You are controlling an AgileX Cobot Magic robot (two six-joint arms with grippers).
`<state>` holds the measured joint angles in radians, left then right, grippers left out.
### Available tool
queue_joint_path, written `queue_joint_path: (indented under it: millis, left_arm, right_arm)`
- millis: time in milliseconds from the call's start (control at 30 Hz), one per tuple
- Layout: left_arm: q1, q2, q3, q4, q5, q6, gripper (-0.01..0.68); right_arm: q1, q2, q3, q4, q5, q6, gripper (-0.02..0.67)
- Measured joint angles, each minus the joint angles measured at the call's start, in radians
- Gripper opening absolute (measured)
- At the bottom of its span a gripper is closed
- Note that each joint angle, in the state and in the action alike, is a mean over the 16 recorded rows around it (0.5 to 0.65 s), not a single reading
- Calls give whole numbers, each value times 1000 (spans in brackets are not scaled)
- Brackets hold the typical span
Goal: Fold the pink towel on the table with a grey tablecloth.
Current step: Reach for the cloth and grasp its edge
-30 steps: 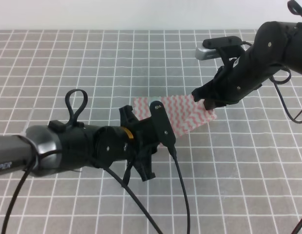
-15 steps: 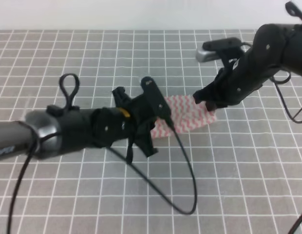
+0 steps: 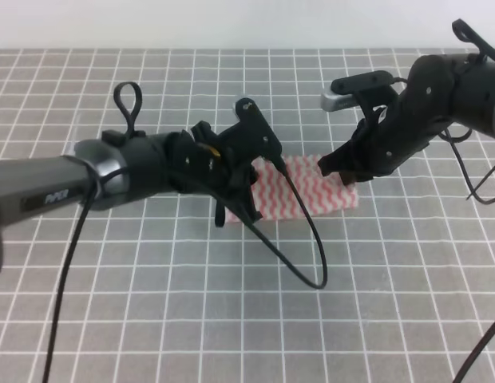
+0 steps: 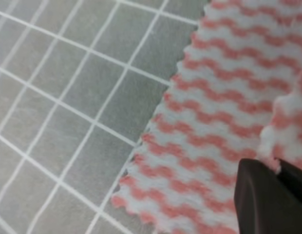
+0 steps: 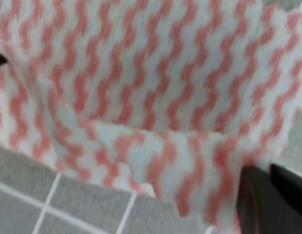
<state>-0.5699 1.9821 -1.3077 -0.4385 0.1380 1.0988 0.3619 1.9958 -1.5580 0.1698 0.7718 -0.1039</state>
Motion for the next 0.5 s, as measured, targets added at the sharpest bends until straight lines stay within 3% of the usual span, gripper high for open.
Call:
queue_joint_path:
  millis: [500]
  left_arm:
    - [33, 97, -148, 101, 84, -64, -1]
  right_arm:
    - [-5, 40, 1, -18, -117, 1, -15]
